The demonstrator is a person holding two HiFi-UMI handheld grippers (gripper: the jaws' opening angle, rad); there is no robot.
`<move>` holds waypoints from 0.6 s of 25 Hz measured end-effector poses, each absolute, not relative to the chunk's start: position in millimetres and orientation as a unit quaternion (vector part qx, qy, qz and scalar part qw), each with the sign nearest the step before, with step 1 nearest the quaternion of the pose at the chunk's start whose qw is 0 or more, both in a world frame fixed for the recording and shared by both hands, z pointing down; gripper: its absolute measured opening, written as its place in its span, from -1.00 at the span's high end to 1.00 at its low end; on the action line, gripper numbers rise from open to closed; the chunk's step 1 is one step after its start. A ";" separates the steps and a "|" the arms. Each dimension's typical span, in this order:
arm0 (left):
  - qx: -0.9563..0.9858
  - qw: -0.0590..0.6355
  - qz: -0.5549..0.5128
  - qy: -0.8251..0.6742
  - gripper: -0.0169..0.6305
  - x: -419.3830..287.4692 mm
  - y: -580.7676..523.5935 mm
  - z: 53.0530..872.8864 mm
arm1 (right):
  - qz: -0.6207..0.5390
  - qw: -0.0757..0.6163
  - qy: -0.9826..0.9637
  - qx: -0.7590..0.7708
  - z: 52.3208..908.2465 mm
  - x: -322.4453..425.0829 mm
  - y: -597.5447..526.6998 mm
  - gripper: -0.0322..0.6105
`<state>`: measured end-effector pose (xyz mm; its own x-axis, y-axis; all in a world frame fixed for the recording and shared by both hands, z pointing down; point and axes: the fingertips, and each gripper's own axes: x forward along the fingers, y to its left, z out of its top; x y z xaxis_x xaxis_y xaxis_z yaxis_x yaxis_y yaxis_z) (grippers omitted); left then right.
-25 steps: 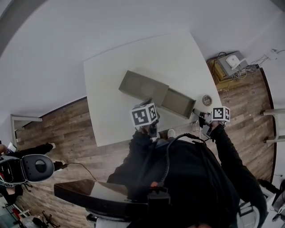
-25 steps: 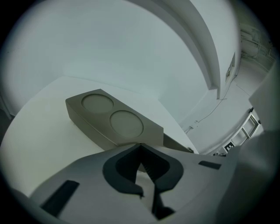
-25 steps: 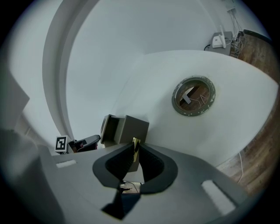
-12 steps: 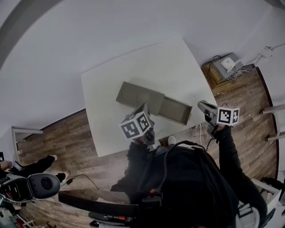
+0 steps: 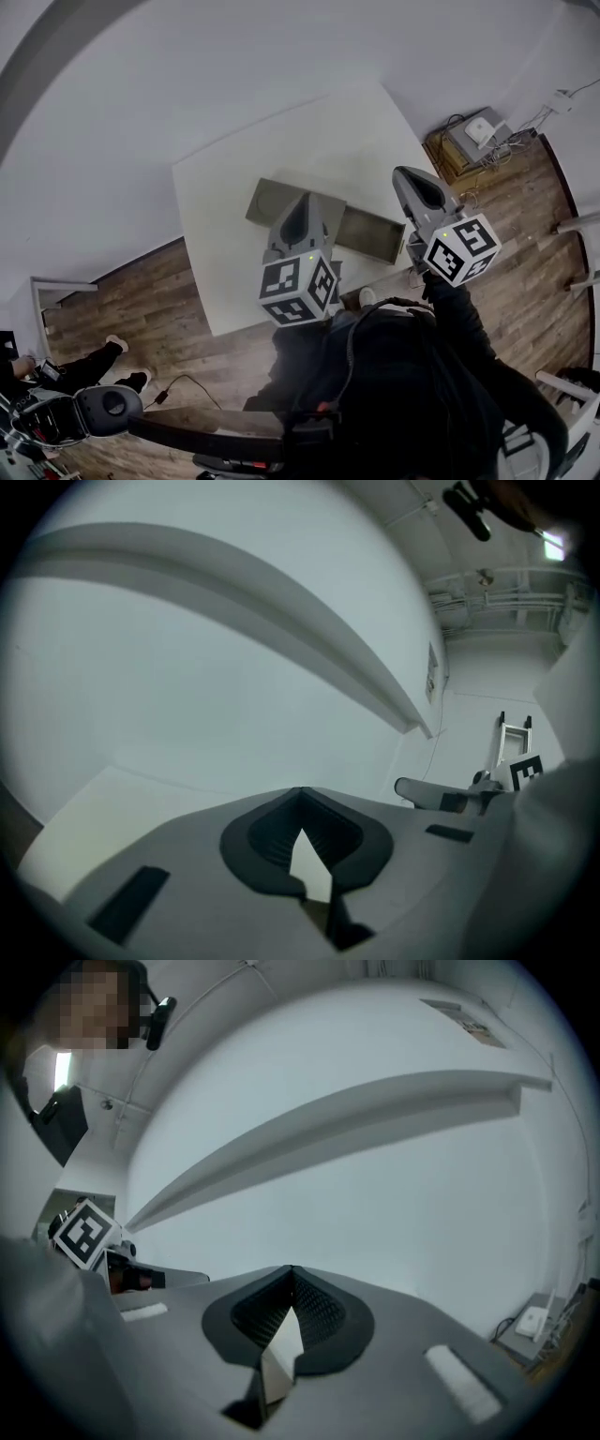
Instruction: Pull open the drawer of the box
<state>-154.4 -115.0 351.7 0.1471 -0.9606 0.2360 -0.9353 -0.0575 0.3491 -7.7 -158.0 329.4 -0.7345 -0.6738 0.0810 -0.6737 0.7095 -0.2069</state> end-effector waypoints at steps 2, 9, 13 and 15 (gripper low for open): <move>0.730 0.178 -0.025 -0.659 0.96 -152.8 -112.1 335.8 | -0.089 0.003 0.926 -0.368 320.6 -10.9 -151.8 0.89; 0.738 0.148 -0.009 -0.658 0.96 -144.0 -109.5 323.4 | -0.039 0.012 0.933 -0.358 294.4 -14.3 -139.3 0.90; 0.740 0.151 -0.009 -0.655 0.96 -142.0 -112.7 325.1 | -0.027 0.010 0.932 -0.361 287.4 -13.5 -139.9 0.90; 0.741 0.152 -0.009 -0.654 0.96 -141.9 -113.3 325.6 | -0.025 0.011 0.932 -0.362 285.3 -13.1 -140.0 0.90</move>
